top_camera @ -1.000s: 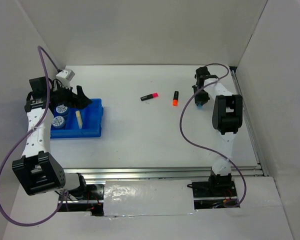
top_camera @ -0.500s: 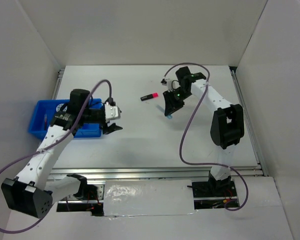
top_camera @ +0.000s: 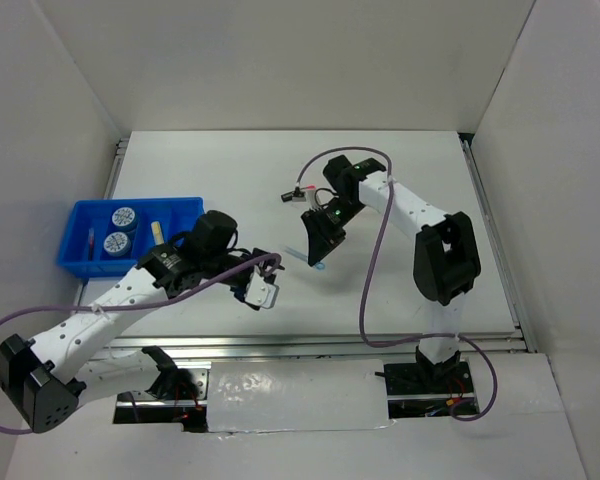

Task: Sort the stationery into containers
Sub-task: Pick up the pen from the center of the board, then place the pen in the storage box.

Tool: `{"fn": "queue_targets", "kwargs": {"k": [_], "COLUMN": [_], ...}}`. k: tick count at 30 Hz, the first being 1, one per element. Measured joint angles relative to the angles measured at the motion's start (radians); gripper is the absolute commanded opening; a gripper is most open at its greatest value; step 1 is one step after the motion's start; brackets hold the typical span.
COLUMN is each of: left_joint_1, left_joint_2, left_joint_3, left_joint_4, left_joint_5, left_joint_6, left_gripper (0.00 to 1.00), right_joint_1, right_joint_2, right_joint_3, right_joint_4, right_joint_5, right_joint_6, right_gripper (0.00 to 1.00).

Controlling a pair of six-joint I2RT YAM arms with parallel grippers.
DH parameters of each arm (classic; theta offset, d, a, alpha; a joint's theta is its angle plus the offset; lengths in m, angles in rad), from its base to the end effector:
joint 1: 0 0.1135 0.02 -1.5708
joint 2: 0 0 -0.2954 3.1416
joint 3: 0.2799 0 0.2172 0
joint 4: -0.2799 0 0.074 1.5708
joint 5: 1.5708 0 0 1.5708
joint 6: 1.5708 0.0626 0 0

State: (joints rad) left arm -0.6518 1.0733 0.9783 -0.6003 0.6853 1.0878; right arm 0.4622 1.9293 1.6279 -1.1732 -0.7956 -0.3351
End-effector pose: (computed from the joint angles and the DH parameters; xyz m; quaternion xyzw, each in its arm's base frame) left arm 0.1243 -0.1447 0.3346 0.7438 0.4414 -0.2108 0.4556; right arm 0.2952 0.1970 0.2682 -0.3746 0.8414 0.3890 0.0197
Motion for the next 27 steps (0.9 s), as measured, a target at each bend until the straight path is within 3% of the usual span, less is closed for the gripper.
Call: {"fn": "queue_targets", "kwargs": {"k": [11, 22, 27], "left_joint_1": [-0.042, -0.043, -0.043], "left_joint_2": [0.047, 0.072, 0.097], "left_joint_3": [-0.055, -0.056, -0.056], "left_joint_4": [0.171, 0.219, 0.216], "left_joint_5": [-0.101, -0.146, -0.148], "left_joint_6": [-0.124, -0.127, -0.123], "left_gripper": [0.66, 0.62, 0.55], "right_joint_1": [0.079, 0.135, 0.138], "right_joint_2": [-0.106, -0.108, -0.108], "right_joint_3": [-0.048, -0.05, -0.045], "right_joint_4": [-0.005, -0.006, -0.018], "right_joint_5": [-0.037, -0.043, -0.058], "right_joint_6": [0.003, 0.006, 0.009], "right_gripper": [0.0, 0.0, 0.0]}}
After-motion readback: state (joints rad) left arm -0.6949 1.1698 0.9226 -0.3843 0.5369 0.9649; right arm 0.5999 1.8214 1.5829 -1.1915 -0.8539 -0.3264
